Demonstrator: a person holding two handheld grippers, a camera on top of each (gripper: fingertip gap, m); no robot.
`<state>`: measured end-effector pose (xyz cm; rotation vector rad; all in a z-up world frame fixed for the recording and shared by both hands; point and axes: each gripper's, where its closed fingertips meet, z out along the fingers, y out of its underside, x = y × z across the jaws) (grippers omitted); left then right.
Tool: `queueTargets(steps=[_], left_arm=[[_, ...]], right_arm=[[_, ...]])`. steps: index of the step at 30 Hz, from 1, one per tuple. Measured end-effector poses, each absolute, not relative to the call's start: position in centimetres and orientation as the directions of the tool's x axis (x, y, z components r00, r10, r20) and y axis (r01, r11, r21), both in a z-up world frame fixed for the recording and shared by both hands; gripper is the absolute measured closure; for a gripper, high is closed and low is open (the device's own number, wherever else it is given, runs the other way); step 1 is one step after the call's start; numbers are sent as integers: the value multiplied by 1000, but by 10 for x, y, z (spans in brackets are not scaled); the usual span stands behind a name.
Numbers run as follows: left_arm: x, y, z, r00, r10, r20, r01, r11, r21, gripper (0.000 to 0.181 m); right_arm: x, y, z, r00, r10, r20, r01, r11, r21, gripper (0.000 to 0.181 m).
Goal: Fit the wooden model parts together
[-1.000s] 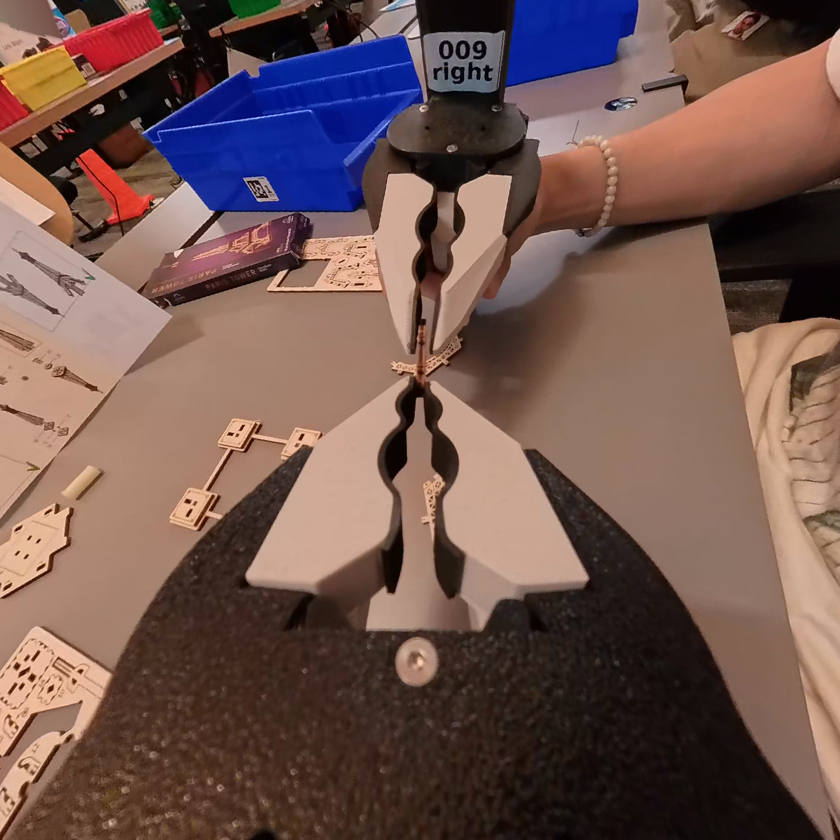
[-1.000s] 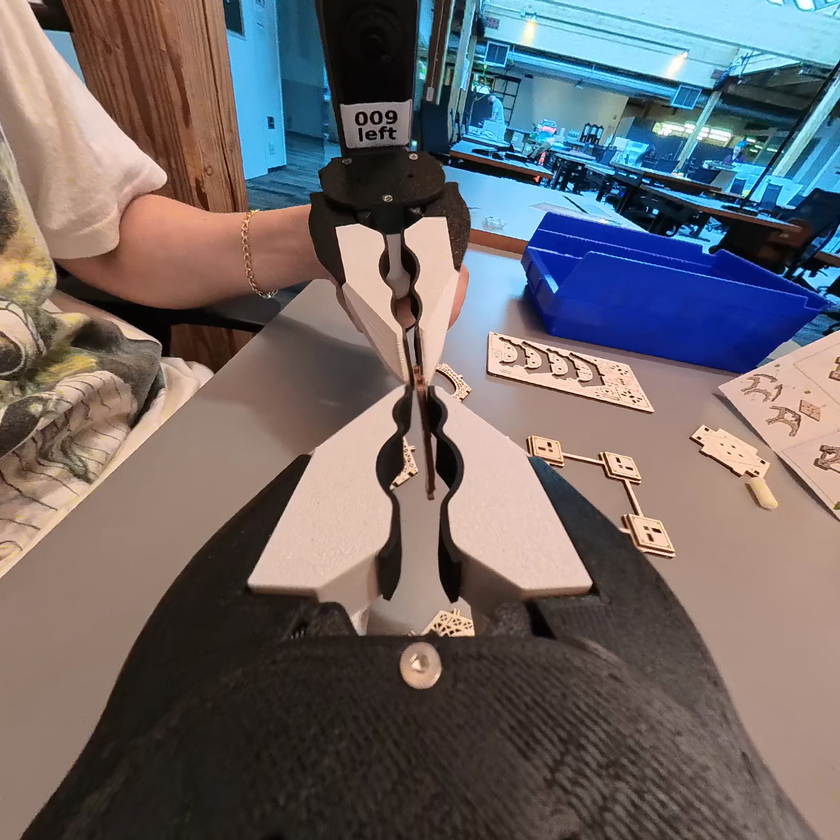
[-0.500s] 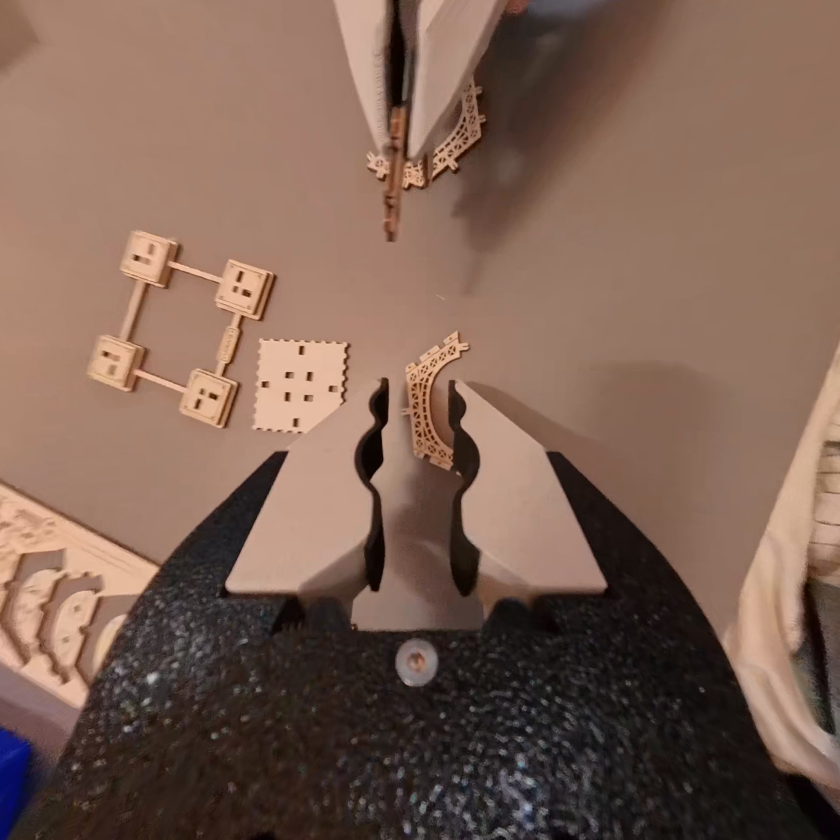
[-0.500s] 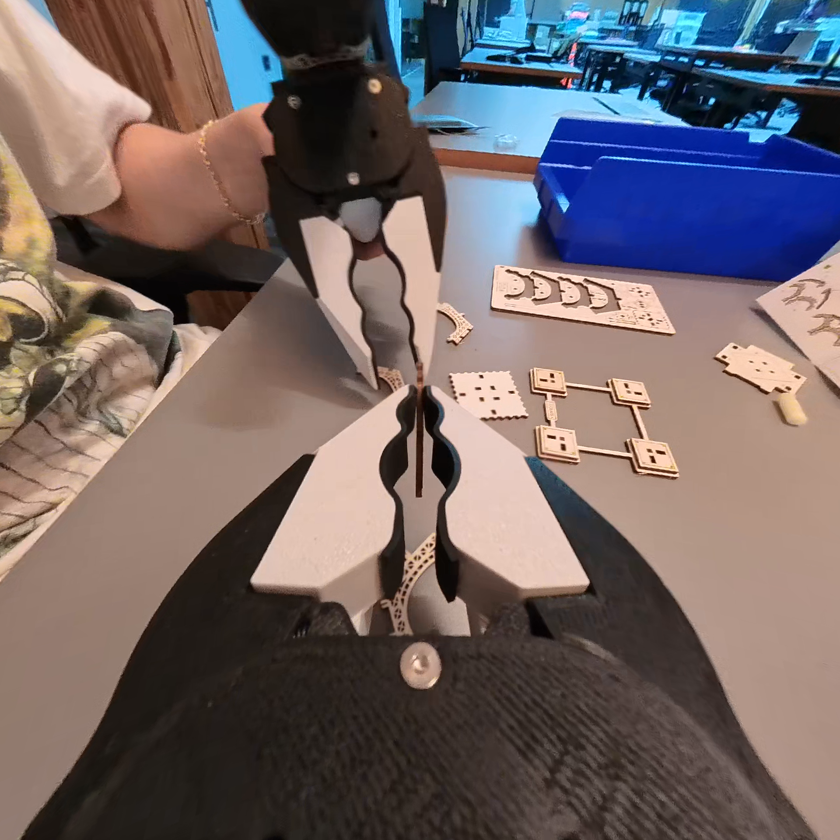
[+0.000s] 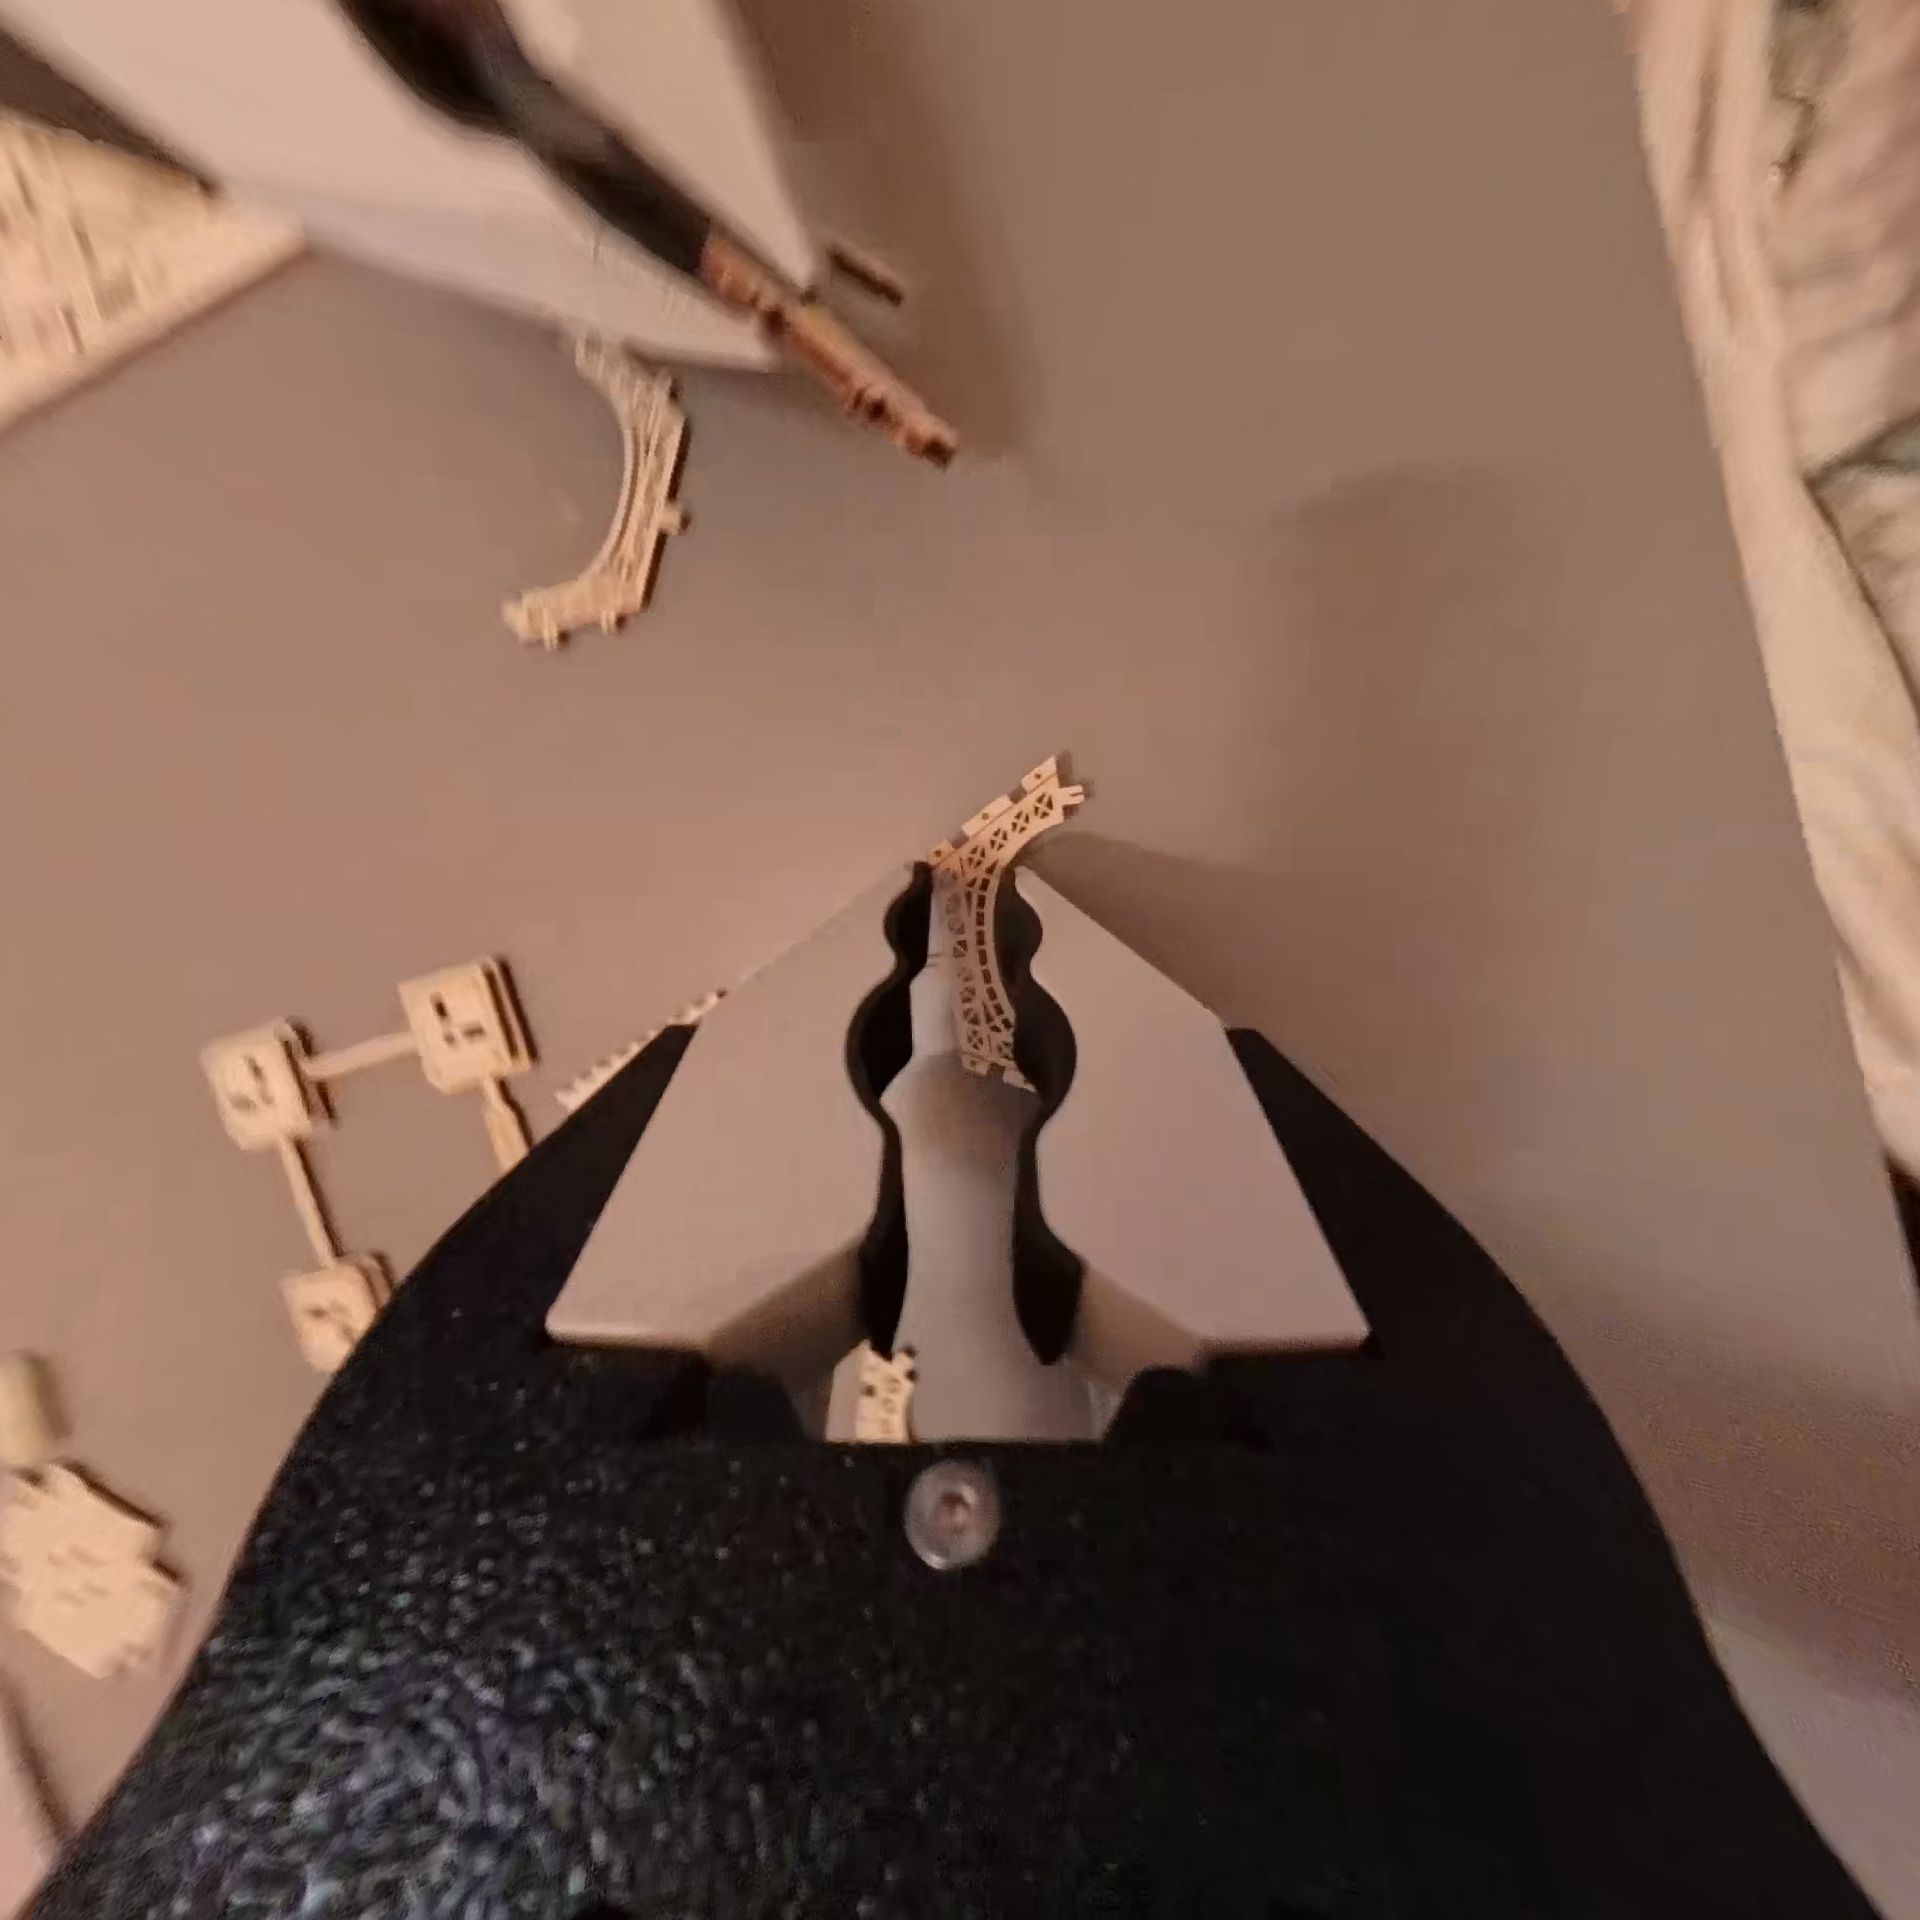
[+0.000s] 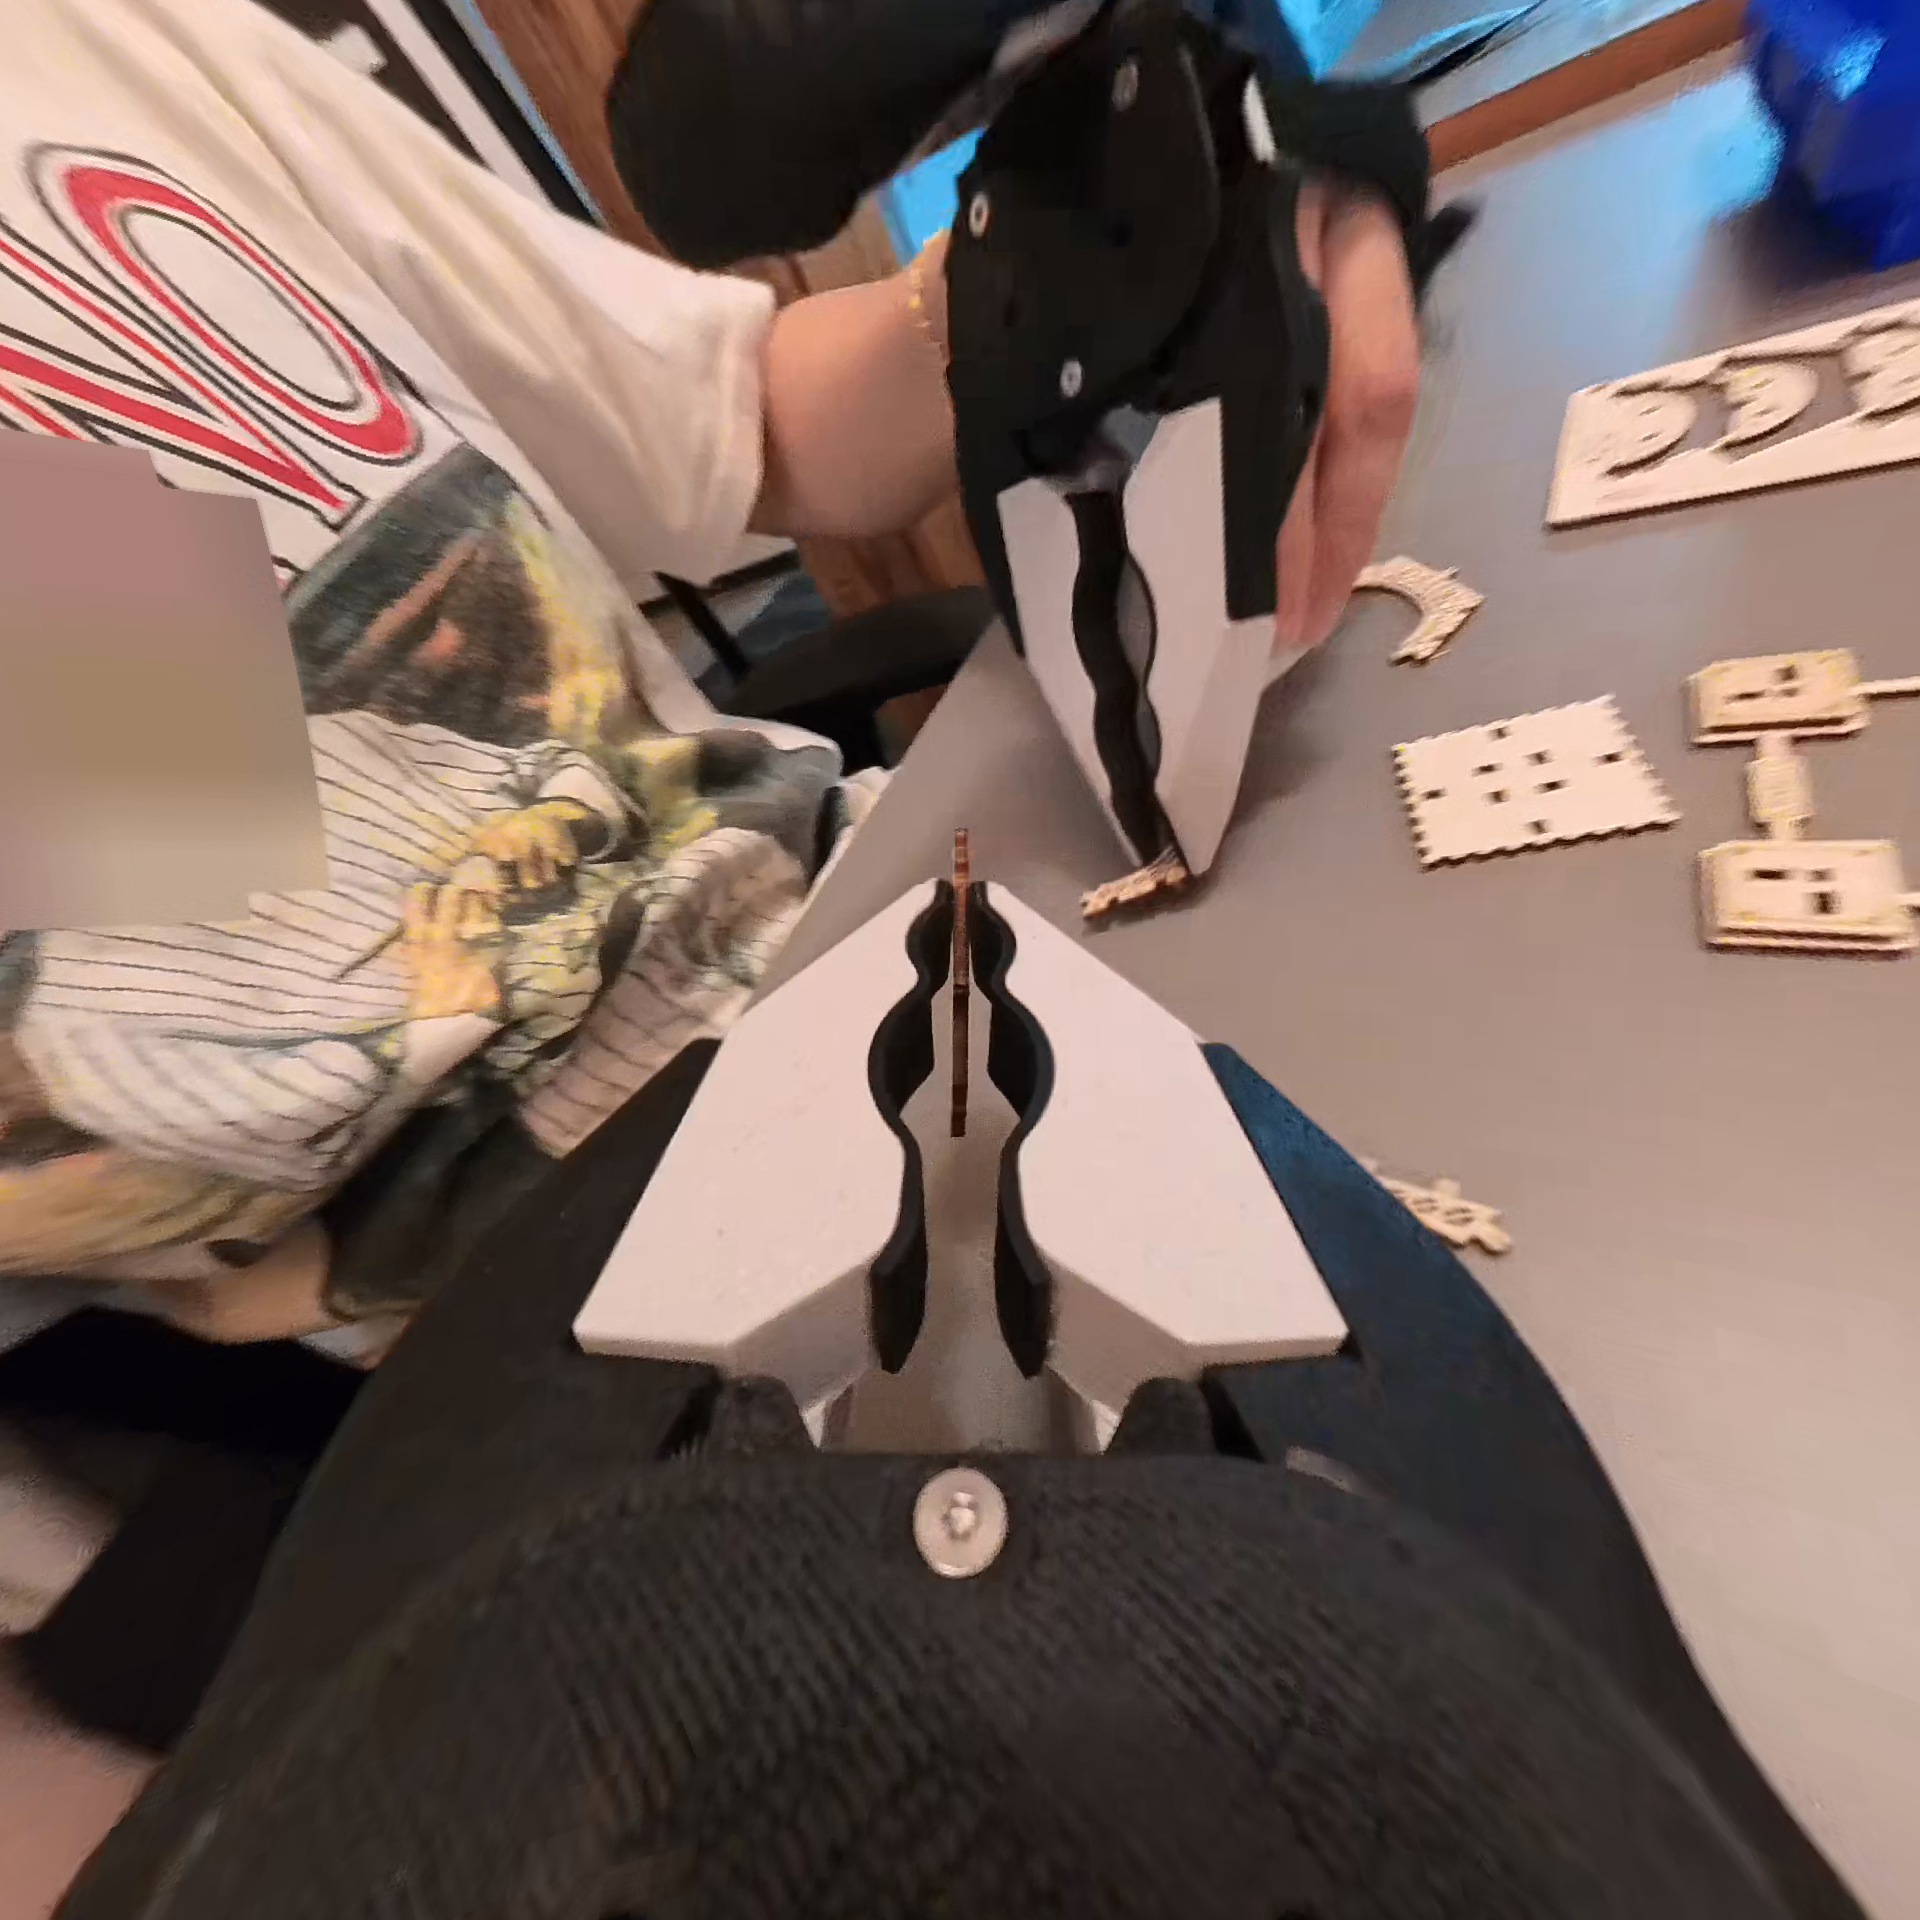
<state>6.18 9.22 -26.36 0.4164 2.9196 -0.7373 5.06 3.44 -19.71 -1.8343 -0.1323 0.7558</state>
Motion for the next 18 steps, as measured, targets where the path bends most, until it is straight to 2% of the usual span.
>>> queueTargets(steps=[1, 6, 9, 18], left_arm=[[58, 88, -257, -932, 299, -203, 360, 811, -462, 171], [43, 57, -212, -831, 429, -356, 556, 600, -575, 171], [34, 46, -201, -784, 489, -382, 614, 523, -591, 171], [17, 31, -204, -686, 636, -352, 699, 444, -561, 171]], right_arm=[[47, 32, -198, 766, 446, -462, -278, -418, -865, 180], [27, 27, -200, 578, 466, -670, -409, -545, -732, 180], [11, 23, -203, 451, 477, -755, -429, -625, -652, 180], [6, 19, -198, 411, 517, -750, -411, -629, -659, 180]])
